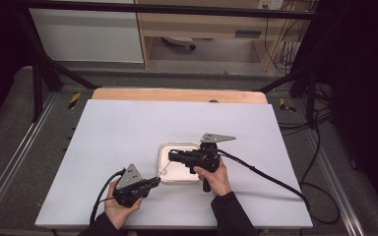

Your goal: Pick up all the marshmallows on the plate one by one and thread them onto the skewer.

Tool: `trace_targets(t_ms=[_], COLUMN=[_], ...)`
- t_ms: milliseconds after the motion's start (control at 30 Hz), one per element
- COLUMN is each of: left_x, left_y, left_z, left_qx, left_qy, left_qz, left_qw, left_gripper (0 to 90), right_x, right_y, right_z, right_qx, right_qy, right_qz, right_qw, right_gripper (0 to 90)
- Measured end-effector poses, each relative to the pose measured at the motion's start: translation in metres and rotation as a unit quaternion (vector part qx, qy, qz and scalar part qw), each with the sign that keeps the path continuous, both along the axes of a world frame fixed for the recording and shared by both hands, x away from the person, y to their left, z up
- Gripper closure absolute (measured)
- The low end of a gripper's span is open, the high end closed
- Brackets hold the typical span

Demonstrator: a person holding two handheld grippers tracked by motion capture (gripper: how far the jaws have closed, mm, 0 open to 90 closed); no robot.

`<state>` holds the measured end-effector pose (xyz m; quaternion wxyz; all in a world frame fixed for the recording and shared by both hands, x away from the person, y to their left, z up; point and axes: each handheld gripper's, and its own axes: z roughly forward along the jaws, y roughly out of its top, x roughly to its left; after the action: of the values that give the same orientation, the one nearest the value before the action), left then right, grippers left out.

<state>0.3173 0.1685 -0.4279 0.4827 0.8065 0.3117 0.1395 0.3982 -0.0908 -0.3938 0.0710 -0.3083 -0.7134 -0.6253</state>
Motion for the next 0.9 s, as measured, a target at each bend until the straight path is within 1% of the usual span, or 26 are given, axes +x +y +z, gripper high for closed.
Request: trace_targets(t_ms=[267, 400, 667, 900], left_x=[-0.0003, -0.0005, -0.0007, -0.0008], left_y=[-0.0007, -0.0012, -0.0026, -0.0028], left_z=[-0.0004, -0.0008, -0.0012, -0.0010], left_qx=[0.002, 0.006, 0.006, 0.006], left_qy=[0.000, -0.001, 0.000, -0.001], left_qz=[-0.002, -0.004, -0.006, -0.007], left_qw=[1.0000, 1.0000, 1.0000, 1.0000], left_gripper=[88.9, 88.9, 88.9, 88.9], right_x=[-0.0023, -0.0034, -0.0044, -0.0049], right_y=[0.0013, 0.0016, 0.0011, 0.0015], right_z=[-0.0015, -0.0023, -0.0045, -0.0053], right_qx=[0.002, 0.000, 0.001, -0.001], right_qy=[0.001, 0.000, 0.005, 0.004], right_qz=[0.001, 0.003, 0.003, 0.005], right_qw=[1.0000, 1.0000, 1.0000, 1.0000], right_gripper=[79.2, 79.3, 79.3, 79.4])
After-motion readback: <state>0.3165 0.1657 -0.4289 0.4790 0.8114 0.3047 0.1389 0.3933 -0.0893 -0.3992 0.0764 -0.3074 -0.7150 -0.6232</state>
